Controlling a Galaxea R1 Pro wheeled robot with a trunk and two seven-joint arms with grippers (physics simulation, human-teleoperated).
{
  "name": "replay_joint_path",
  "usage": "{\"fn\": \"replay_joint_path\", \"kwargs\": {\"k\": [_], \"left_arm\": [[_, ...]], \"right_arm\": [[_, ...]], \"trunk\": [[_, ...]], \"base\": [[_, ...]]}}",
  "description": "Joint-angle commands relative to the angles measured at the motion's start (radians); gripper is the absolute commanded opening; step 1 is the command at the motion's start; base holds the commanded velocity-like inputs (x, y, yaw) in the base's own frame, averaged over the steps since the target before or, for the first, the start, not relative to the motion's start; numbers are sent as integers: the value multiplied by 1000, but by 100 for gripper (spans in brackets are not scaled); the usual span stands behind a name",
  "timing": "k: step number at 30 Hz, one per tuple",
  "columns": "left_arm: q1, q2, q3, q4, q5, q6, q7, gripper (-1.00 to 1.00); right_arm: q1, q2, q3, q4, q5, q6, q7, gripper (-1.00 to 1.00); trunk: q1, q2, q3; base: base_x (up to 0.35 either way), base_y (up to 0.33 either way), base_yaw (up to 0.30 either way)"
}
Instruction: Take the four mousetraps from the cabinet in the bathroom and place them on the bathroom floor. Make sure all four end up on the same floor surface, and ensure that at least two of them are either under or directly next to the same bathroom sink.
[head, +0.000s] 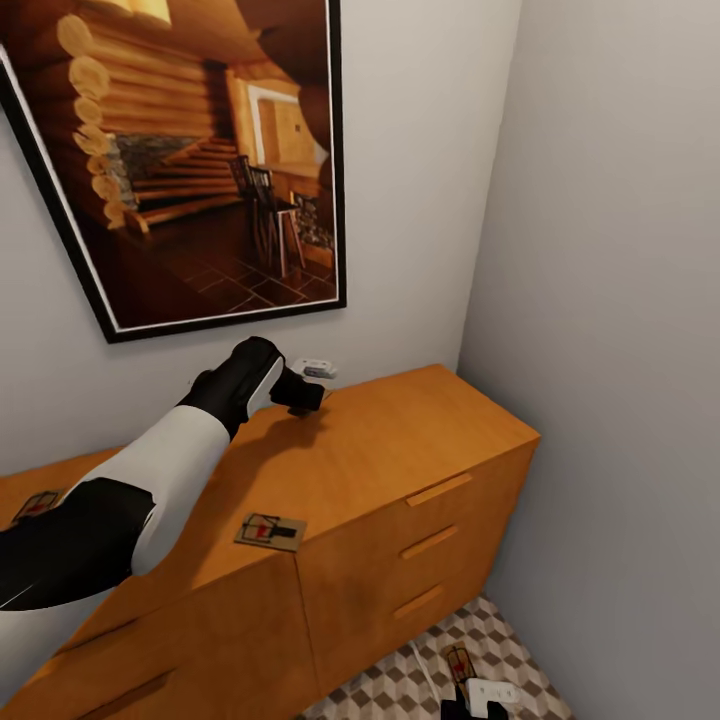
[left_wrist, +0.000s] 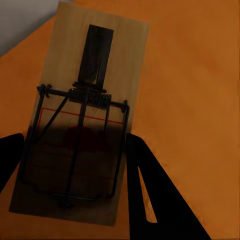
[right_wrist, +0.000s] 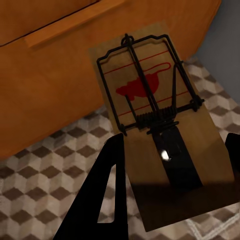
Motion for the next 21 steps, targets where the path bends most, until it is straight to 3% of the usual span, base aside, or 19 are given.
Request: {"fn": "replay_joint_path", "kwargs": {"k": [1, 21], "left_arm": [[-1, 0, -4, 0, 4, 3, 0, -100], [-1, 2, -4, 2, 4, 3, 0, -100]], "right_arm": [[0, 0, 9, 0, -5, -2, -7, -100], [0, 0, 9, 0, -5, -2, -9, -100]], "trunk": [[0, -1, -2], [0, -1, -19]], "base": [[-19, 0, 147], [-149, 0, 147]]}}
